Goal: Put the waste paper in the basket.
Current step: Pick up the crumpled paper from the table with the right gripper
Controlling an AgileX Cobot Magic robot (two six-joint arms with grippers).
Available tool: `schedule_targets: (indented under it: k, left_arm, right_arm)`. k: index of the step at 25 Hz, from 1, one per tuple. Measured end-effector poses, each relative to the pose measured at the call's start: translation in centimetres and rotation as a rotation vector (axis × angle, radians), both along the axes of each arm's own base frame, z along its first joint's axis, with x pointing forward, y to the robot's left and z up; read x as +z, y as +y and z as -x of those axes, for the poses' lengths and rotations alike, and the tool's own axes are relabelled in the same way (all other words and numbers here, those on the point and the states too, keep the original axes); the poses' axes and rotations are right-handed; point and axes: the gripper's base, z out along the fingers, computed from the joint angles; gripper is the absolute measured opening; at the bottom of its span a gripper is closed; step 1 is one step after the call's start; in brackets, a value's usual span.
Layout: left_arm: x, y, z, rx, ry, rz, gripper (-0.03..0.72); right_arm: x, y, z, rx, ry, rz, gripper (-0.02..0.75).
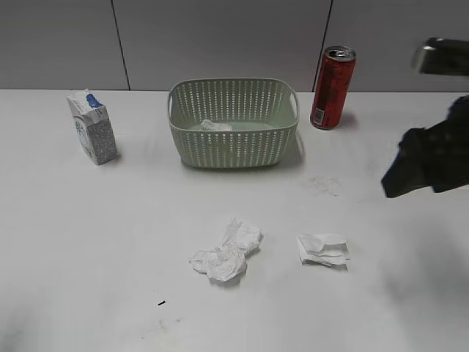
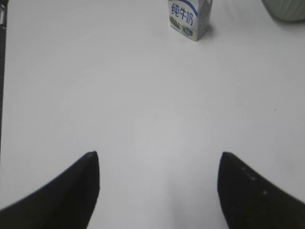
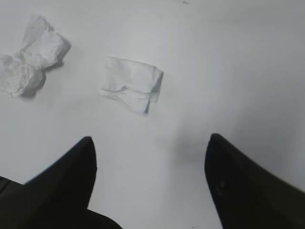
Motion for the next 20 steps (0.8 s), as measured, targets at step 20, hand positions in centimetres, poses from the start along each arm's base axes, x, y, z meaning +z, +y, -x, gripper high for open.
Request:
schedule_targets:
  k: [20]
  left_arm:
    - [-5.0, 1.1, 10.2, 0.055, -0.298, 0.06, 0.551]
  right_arm:
    - [-12.0, 5.0, -2.8, 0.058, 0.133, 0.148, 0.521]
